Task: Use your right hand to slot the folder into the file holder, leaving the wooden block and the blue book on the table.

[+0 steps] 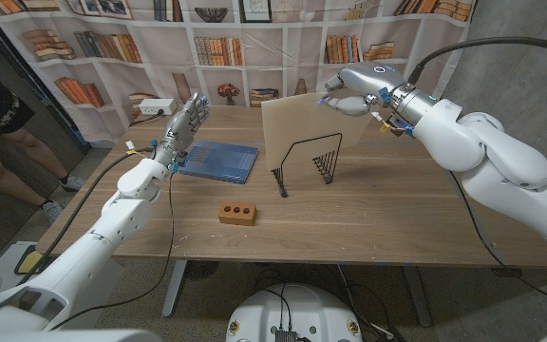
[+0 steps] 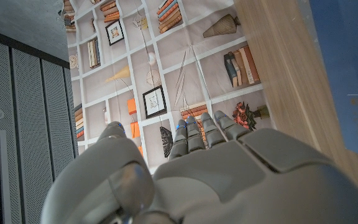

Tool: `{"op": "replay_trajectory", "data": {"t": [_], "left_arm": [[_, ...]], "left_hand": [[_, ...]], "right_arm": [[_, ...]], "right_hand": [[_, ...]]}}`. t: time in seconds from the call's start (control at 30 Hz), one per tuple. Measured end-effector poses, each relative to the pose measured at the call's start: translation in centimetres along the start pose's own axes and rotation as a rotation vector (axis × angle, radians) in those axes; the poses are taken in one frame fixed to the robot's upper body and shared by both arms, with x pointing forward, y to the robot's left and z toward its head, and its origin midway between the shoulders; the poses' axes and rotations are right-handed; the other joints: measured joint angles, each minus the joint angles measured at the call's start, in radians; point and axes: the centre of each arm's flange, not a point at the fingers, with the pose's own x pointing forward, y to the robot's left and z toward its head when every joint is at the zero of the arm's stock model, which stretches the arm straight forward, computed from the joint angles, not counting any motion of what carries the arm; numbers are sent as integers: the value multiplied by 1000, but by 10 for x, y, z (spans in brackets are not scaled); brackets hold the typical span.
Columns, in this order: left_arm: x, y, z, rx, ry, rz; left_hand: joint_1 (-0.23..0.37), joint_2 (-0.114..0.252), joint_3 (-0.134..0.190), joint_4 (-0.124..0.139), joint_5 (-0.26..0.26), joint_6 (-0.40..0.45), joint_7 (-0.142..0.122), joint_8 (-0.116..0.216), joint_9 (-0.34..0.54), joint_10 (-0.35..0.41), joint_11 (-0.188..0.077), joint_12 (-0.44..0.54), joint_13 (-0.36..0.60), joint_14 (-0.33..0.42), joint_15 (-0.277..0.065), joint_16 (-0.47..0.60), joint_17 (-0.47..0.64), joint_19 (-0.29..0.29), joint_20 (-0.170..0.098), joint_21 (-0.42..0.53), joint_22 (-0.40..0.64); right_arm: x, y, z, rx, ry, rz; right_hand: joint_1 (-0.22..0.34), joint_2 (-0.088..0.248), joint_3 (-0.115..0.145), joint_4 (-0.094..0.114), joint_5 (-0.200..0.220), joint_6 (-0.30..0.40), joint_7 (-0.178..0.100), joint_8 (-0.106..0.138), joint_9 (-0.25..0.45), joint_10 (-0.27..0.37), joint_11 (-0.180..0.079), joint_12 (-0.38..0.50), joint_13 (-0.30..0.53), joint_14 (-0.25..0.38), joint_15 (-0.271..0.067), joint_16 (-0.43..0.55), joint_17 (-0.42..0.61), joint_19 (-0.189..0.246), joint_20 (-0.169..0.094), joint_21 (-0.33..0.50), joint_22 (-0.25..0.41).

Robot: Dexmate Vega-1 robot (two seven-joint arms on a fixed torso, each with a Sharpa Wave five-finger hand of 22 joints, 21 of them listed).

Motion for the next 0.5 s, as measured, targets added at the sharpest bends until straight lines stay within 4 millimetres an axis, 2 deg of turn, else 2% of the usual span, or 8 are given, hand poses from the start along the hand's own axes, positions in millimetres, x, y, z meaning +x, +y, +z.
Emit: {"op": "replay_trajectory", "data": {"t": [0.5], "left_arm": [[-8, -2, 1, 1, -1, 14]], "left_hand": [[0, 0, 0, 0, 0, 0, 0, 0, 0, 0, 0, 0, 0, 0, 0, 0, 0, 0, 0, 0, 0]], "right_arm": [[8, 10, -12, 28, 8, 53]], "right_hand": [[-11, -4, 4, -4, 5, 2, -1, -6, 1, 0, 0, 0, 1, -8, 3, 0, 5, 0, 0, 0, 0]]}}
